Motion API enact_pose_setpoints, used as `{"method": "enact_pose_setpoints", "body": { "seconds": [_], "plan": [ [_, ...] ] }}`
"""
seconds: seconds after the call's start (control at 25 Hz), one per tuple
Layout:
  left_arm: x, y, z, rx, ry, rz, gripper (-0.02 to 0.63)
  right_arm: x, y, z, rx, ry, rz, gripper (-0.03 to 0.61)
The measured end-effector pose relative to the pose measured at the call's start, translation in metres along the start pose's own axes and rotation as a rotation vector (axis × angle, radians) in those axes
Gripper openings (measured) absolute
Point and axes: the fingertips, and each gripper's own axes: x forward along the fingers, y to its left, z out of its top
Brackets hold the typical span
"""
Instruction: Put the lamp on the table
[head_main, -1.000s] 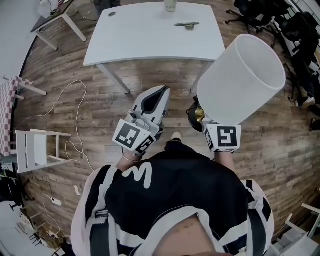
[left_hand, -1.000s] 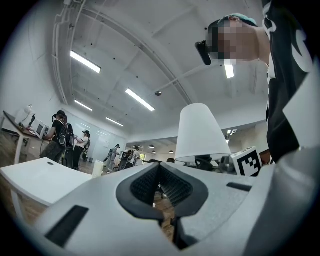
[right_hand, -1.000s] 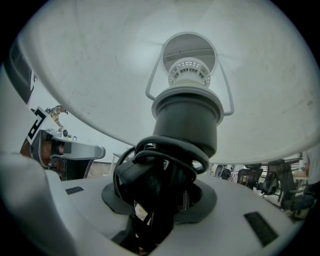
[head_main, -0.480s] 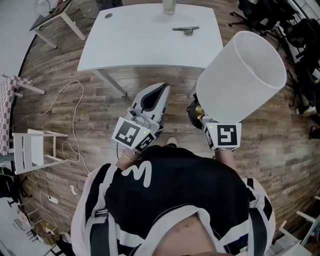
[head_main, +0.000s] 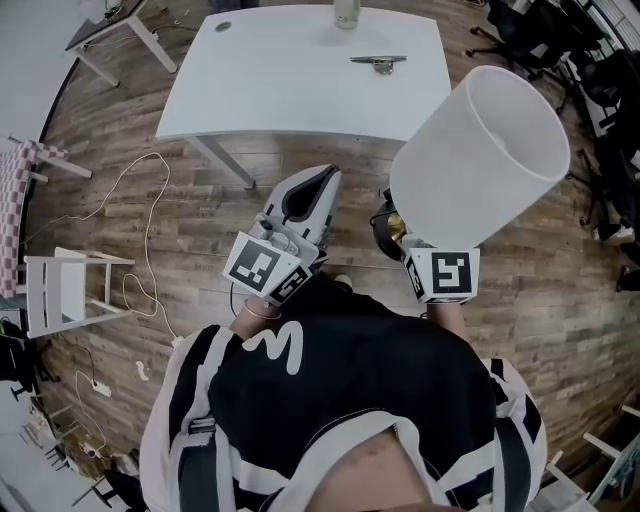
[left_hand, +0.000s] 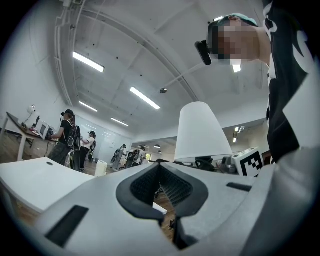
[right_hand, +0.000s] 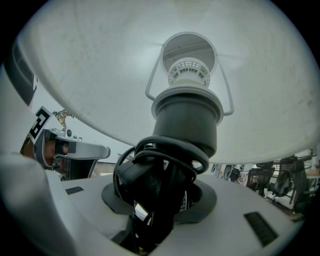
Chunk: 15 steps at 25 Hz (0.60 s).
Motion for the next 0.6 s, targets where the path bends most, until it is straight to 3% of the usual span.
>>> {"method": "enact_pose_setpoints", "body": {
  "seconds": [0.6],
  "plan": [
    [0.003,0.036,-0.005,-0.017,0.007,0.032,0.005,0.038,0.009,-0.010,0.015,0.010,0.040,0.169]
  ]
}}
